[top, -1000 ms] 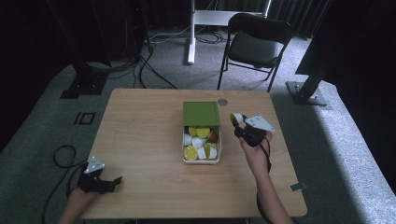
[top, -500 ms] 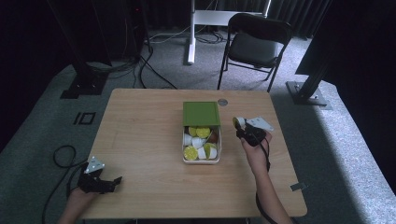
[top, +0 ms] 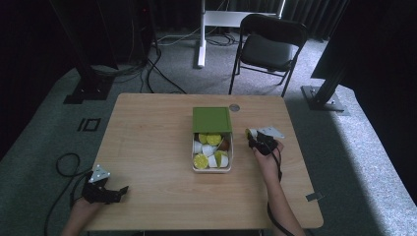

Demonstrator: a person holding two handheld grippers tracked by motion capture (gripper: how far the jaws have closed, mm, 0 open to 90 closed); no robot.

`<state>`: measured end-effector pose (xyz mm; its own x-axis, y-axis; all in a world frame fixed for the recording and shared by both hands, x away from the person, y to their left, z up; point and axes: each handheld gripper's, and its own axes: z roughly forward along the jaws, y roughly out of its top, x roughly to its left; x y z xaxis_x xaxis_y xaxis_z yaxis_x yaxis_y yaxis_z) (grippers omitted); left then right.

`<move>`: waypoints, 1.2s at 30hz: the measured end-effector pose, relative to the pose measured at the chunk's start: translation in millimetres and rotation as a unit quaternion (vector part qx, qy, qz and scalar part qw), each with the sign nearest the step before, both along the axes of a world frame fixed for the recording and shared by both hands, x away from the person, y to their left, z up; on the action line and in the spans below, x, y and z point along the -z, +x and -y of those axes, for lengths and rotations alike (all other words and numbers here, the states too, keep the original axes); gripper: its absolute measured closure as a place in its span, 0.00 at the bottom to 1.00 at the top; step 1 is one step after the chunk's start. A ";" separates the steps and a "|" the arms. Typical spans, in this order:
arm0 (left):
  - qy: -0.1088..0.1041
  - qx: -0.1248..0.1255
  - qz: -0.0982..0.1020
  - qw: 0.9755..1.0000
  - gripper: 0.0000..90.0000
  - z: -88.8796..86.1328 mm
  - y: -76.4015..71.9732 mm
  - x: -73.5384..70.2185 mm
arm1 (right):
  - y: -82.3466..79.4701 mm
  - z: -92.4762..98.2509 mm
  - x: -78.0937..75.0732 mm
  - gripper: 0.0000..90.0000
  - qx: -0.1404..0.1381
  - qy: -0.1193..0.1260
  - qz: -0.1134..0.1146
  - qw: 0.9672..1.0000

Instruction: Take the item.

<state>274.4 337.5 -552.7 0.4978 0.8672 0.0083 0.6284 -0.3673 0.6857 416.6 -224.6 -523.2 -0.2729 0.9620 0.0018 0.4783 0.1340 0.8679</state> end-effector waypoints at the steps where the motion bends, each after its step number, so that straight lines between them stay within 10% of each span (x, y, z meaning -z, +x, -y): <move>1: 0.000 0.000 0.000 1.000 0.01 0.0 0.0 0.0 | 1.6 -0.2 4.7 0.64 -0.001 -0.001 -0.007 1.000; 23: 0.002 -0.001 0.000 1.000 0.01 0.4 -0.1 0.1 | 8.5 0.9 28.7 0.62 0.003 0.007 -0.049 0.999; 36: 0.003 -0.001 0.001 1.000 0.01 0.8 -0.2 0.2 | 7.5 9.2 22.0 0.33 0.001 0.000 -0.056 0.998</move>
